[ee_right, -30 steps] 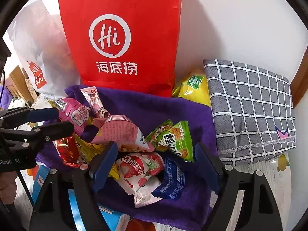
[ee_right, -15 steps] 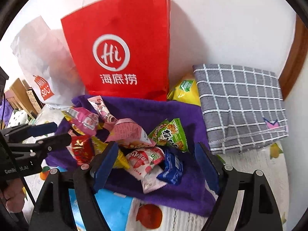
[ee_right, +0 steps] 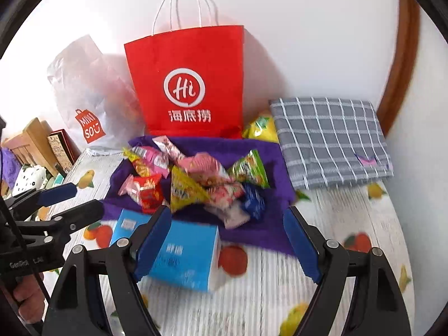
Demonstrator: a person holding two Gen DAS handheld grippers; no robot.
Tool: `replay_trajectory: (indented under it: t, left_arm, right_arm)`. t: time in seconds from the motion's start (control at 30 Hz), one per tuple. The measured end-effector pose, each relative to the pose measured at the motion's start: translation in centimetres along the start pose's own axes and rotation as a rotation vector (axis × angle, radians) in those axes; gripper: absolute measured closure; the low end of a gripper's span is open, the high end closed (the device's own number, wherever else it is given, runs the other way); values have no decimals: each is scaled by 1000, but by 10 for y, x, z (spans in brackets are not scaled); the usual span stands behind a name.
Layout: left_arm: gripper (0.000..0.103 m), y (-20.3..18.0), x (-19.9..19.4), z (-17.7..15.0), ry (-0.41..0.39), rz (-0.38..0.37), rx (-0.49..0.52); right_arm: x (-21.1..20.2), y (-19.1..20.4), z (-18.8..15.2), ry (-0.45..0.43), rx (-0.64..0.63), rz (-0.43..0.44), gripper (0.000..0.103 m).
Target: Organize snacks
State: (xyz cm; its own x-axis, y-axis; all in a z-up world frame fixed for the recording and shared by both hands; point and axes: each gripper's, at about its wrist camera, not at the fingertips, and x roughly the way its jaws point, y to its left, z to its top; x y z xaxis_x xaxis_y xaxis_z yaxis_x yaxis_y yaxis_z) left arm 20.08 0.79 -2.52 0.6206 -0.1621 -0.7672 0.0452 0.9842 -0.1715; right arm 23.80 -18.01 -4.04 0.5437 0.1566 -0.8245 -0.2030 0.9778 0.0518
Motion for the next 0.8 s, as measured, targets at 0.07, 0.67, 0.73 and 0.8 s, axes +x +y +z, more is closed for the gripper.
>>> replay_trajectory:
  t: [0.07,0.67,0.73,0.8]
  left_arm:
    - [22,-3,-11,-6,-13,6,-2]
    - [12,-30,-111,-57,-176,130,40]
    - [11,-33,-118,-62,-188,140,46]
    - [11,-34,-125,-65,-199,150,45]
  right_arm:
    - [-16,0,-10,-7,6,-14,21]
    - [-128,12,-69,-125,24,-95,3]
    - [-134,14,-73,-129,23,-100,2]
    - [-140,14,-78,-133,29,-103,2]
